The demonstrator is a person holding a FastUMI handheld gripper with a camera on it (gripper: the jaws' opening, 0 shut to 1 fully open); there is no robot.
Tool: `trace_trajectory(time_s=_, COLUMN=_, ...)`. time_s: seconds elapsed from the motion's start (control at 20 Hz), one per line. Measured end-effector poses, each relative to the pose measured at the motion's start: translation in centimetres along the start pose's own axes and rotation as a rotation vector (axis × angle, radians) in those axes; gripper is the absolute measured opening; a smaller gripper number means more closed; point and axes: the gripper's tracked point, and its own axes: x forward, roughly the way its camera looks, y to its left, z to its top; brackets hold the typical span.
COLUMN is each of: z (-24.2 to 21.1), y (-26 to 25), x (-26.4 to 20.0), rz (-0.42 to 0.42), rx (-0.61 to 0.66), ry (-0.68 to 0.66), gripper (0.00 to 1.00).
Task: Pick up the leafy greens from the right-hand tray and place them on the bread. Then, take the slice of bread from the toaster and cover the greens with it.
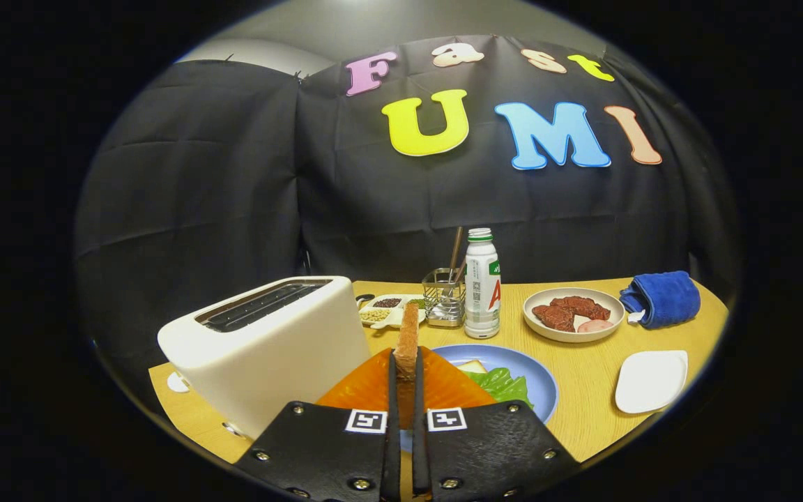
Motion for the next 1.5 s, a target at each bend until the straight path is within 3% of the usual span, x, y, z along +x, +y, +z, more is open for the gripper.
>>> trace_trajectory(time_s=0.75, z=-1.7, y=-5.2, x=0.7, rz=-0.129, rx=-0.062, ry=0.065, gripper=0.36)
trace_trajectory(time_s=1.3, z=-3.8, y=-8.2, x=1.0, rz=-0.2, rx=-0.066, ry=0.145, gripper=0.43)
trace_trajectory(time_s=1.35, z=-3.9, y=-8.3, x=0.9, rz=-0.204, rx=-0.073, ry=0.149, gripper=0.52)
trace_trajectory(time_s=1.5, z=-2.8, y=-8.0, x=0.5, rz=-0.189, rx=-0.06, ry=0.114, gripper=0.53)
